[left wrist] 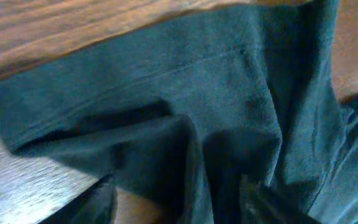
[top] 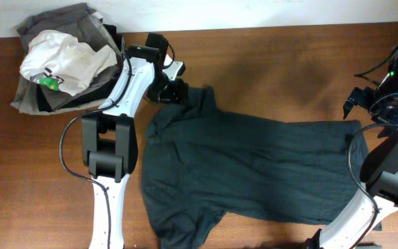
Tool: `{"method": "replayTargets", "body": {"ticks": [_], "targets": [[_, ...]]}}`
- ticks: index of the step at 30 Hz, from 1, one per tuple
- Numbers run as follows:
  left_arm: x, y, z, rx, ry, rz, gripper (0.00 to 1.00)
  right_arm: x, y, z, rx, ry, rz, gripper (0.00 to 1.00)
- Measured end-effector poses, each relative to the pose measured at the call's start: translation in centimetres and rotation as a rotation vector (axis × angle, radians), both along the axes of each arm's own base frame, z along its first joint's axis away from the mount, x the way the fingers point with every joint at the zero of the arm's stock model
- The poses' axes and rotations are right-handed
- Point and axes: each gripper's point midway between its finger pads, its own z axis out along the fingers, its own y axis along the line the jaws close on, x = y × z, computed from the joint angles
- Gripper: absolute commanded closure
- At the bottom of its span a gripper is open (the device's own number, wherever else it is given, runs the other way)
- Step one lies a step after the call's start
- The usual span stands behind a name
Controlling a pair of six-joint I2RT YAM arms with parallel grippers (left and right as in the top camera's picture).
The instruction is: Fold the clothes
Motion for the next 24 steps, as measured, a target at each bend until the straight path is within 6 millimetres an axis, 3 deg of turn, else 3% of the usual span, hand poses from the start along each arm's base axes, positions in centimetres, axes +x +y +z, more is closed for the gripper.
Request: {"method": "replayTargets", "body": {"ticks": [1, 5, 10, 16, 19, 22, 24], "targets": [[-0.1, -0.2, -0.1, -0.008, 0.008, 0.001, 0.74, 0.0, 0.0, 0.0, 0.0, 0.0, 0.001, 0.01], [-0.2, -0.2, -0.5, -0.014, 0.014, -0.005, 0.99, 0.0, 0.0, 0.0, 0.002, -0.001, 0.004, 0.03], [0.0, -0.4, 1.1, -0.017, 0.013, -0.014, 0.99, 0.2, 0.7, -0.7, 0.032, -0.006, 0.008, 0.06], [0.1, -0.7, 7.8, -0.027, -0.037, -0.055, 0.99, 0.8, 3.2, -3.5, 0.05, 0.01, 0.07, 0.07], [-1.2, -0.8, 9.6, -0.022, -0.013, -0.069, 0.99, 1.2, 5.3, -4.5, 0.074, 0.012, 0.114, 0.07], [-4.2, -0.5, 9.8, 0.004, 0.101, -0.082, 1.0, 1.9, 7.1, -4.7, 0.09, 0.0, 0.155, 0.11], [-4.4, -0.5, 9.9, 0.004, 0.11, -0.083, 1.0, 2.2, 8.0, -4.7, 0.1, -0.004, 0.173, 0.15]]}}
